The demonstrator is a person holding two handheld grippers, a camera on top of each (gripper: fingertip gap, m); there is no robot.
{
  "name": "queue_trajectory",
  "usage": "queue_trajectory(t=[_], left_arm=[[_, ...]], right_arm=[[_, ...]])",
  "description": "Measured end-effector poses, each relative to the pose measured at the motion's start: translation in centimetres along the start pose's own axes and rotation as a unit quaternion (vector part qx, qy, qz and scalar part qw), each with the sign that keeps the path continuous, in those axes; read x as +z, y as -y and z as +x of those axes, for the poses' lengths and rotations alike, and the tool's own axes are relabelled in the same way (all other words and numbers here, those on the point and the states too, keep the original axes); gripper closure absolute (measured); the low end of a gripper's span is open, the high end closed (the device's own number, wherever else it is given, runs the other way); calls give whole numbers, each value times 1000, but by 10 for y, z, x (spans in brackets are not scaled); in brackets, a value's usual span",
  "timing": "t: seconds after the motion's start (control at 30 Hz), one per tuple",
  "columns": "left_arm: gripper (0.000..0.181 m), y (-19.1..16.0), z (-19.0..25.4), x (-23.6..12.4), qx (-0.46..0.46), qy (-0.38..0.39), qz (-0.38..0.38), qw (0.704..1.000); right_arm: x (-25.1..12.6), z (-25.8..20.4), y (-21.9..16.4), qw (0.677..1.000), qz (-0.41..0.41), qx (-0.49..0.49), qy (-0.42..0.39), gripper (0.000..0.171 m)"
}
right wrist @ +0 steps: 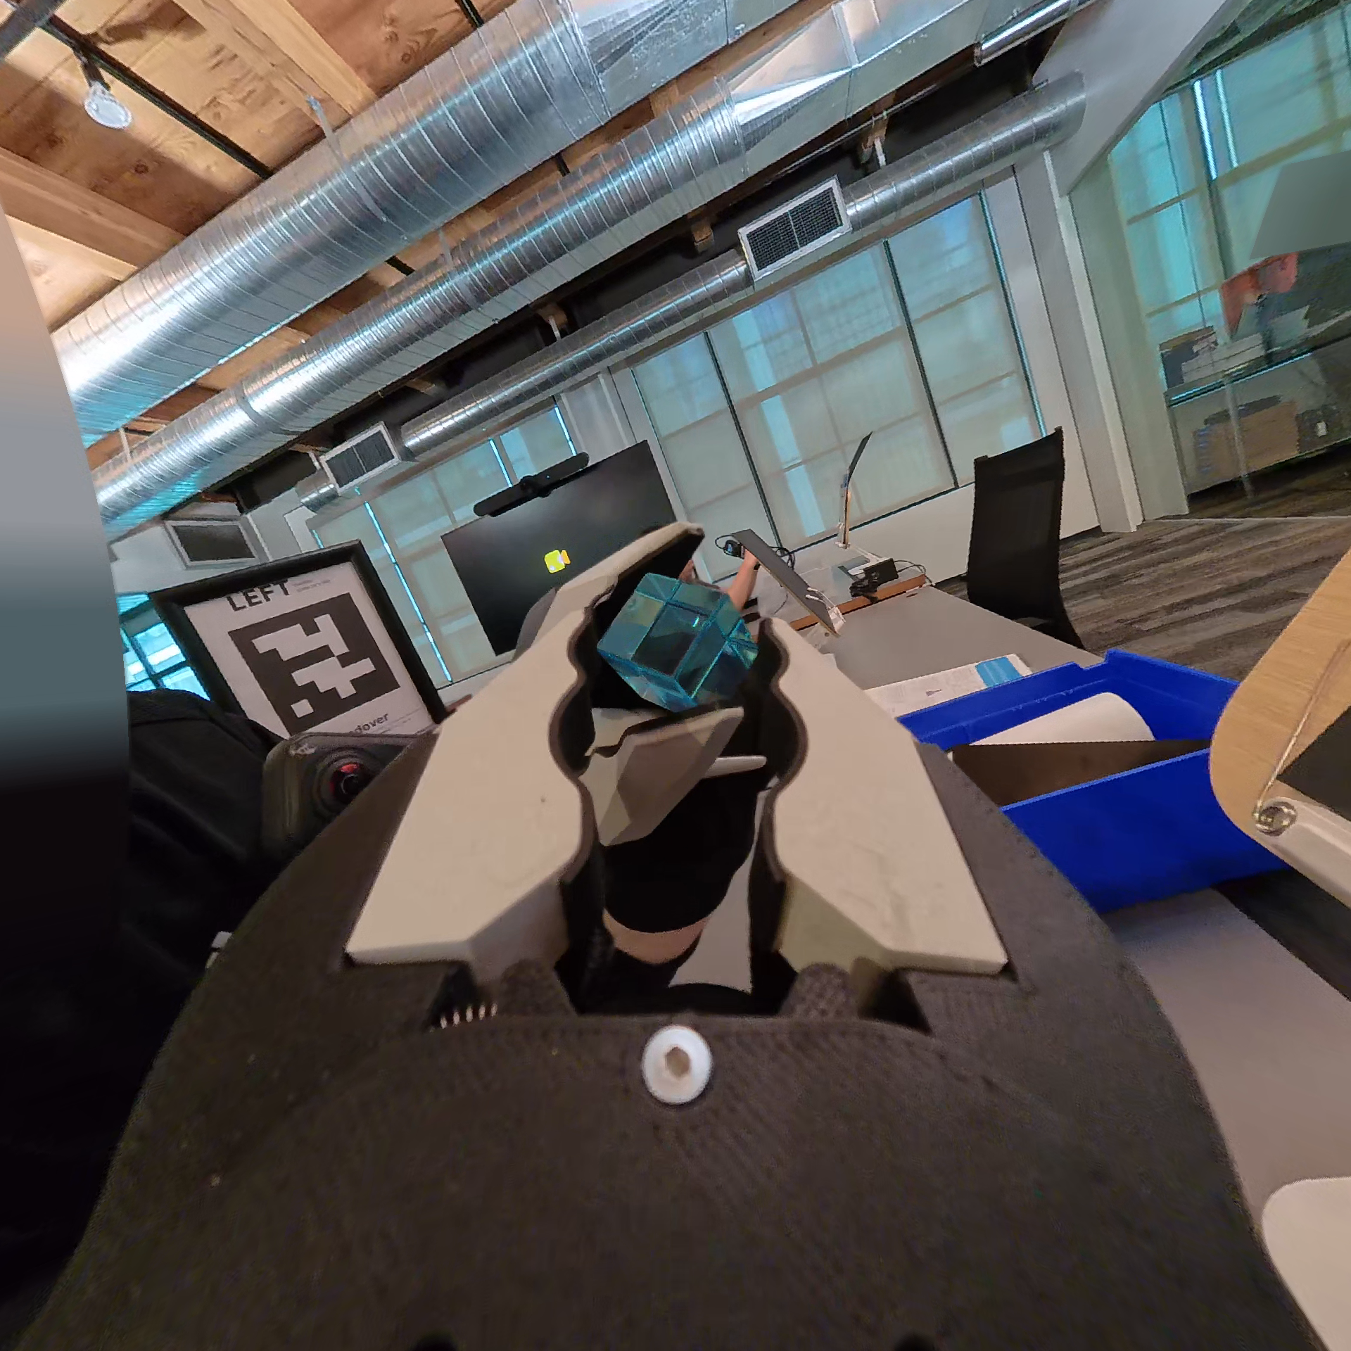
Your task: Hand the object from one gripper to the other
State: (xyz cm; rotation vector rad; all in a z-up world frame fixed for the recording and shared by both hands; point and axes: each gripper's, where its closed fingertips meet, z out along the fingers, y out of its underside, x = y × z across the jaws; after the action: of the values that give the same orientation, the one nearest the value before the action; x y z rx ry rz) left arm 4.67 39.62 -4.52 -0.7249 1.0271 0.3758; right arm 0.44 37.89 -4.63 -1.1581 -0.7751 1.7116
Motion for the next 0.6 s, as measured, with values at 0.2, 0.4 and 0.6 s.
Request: queue_trajectory(t=[0.2,0.4,0.6], left_arm=[[145,-4,4,1,-53,-36,0,998],[144,-12,8,1,-130,-97,-11,987],[145,-22,17,-2,-298,-210,-34,931]], right_arm=[[-4,7,2,999,-8,-32,-31,119],[-23,18,14,983,-45,-140,-112,116],[-37,15,19,920,-121,-329,-178,116]])
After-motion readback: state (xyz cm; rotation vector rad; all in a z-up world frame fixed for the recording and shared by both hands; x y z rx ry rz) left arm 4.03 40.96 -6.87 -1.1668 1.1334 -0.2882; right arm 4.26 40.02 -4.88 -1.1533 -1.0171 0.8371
